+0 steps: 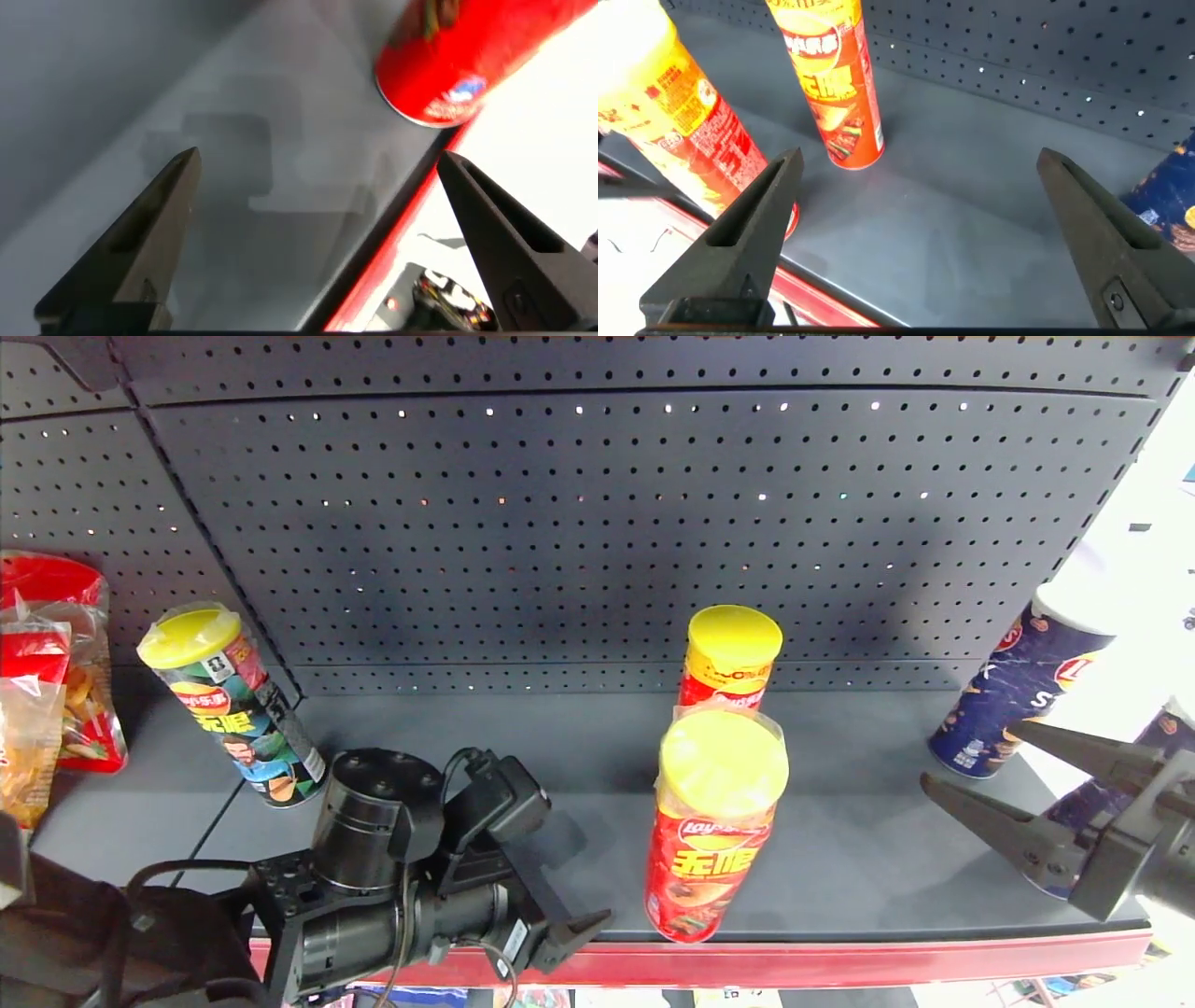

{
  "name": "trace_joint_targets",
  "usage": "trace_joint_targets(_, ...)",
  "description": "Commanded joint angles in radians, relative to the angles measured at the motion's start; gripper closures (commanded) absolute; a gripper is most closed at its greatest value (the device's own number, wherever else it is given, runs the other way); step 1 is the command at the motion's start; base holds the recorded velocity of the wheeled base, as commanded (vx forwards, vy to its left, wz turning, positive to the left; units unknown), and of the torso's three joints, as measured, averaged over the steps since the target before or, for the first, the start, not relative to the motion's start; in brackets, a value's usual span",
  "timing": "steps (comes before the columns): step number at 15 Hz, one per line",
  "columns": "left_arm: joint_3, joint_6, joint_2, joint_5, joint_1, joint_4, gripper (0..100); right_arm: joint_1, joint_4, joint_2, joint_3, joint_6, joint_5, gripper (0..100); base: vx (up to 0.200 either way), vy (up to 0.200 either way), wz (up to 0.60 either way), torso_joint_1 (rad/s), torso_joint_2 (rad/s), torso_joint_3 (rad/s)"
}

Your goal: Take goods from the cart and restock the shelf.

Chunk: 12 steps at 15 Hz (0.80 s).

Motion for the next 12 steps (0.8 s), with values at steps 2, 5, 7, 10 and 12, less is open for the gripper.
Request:
trace_joint_targets(2, -0.001, 0.0, 0.025, 0.0, -0.004, 0.0, 0, 0.0, 0.0, -0.001, -0.003, 0.0, 0.0, 0, 0.0, 0.0, 0.0, 0.0, 0.0, 0.0)
trace_joint_targets(5, -0.021, 0.0, 0.053, 0.0, -0.008, -0.002, 0, 0.0, 0.0, 0.004, -0.003, 0.0, 0.0, 0, 0.0, 0.0, 0.0, 0.0, 0.0, 0.0)
trace_joint_targets(7, -0.041, 0.0, 0.067, 0.0, -0.009, -0.002, 0, 0.0, 0.0, 0.006, -0.007, 0.0, 0.0, 0, 0.0, 0.0, 0.0, 0.0, 0.0, 0.0)
trace_joint_targets(10, -0.067, 0.0, 0.088, 0.0, -0.021, -0.002, 0, 0.0, 0.0, 0.006, -0.012, 0.0, 0.002, 0, 0.0, 0.0, 0.0, 0.0, 0.0, 0.0)
trace_joint_targets(12, -0.07, -0.002, 0.1, 0.0, -0.029, -0.004, 0, 0.0, 0.0, 0.007, -0.012, 0.0, 0.002, 0, 0.0, 0.0, 0.0, 0.0, 0.0, 0.0)
